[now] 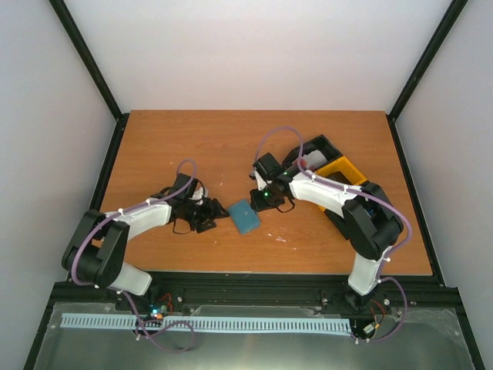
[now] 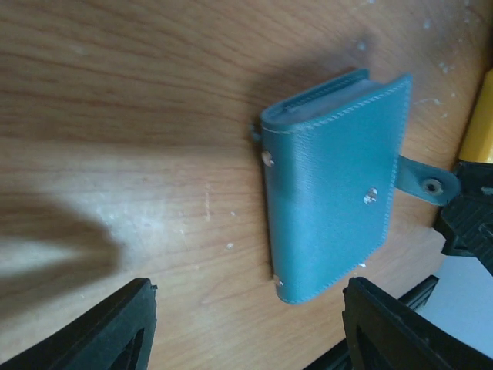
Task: Put the credit cards into the card holder
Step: Close the card holder at the center of the board.
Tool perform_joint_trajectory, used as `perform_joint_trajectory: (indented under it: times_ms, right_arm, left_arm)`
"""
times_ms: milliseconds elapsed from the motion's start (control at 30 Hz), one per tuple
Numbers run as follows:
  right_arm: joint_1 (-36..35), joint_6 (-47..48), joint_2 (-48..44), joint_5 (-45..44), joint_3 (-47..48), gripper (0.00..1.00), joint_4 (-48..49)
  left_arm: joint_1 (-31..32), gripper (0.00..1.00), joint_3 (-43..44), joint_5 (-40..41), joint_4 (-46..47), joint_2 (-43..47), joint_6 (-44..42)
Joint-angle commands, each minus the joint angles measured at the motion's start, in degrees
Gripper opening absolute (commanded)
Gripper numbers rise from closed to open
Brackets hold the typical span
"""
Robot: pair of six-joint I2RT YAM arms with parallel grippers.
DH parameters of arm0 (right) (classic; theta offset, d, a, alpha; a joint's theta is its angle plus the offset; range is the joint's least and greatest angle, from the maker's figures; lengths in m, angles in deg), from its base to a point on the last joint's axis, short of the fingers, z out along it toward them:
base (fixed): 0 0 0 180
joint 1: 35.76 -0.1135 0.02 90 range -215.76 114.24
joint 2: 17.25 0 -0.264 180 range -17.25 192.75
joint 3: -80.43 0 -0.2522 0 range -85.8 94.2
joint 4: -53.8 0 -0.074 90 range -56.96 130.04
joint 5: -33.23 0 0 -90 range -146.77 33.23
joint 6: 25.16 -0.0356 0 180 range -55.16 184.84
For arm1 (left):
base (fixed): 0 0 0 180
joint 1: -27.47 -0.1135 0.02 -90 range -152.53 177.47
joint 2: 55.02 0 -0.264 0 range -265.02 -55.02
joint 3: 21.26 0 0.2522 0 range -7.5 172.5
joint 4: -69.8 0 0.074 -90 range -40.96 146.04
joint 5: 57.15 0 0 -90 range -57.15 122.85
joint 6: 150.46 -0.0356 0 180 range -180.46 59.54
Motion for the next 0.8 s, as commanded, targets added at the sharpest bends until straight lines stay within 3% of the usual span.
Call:
perform_joint_trajectory:
  times_ms: [0,167,267,633,767]
  right_arm:
    - [0.3,0.6,2.0,0.1,0.2,0.27,2.2]
    - [0.4,0.6,3.0,0.4,1.0,0.08,1.8]
    - [0.4,0.5,2.7,0.8,1.0,0.03,1.8]
    - [0.4,1.2,3.1,6.9,0.8,0.03,3.3]
    - [0.3,1.3,3.9,8.1,0.6,0.03,3.6]
  left_arm:
    - [0.5,0.67,0.4,0.6,3.9,-2.8,2.8]
    - [0.5,0.65,0.4,0.3,4.5,-4.5,2.8]
    - [0.5,0.65,0.2,-0.2,4.8,-5.0,2.7]
    - [2.9,0.65,4.2,1.1,3.3,-9.9,4.0]
    - [4.4,0.59,6.4,3.9,1.4,-11.8,6.0]
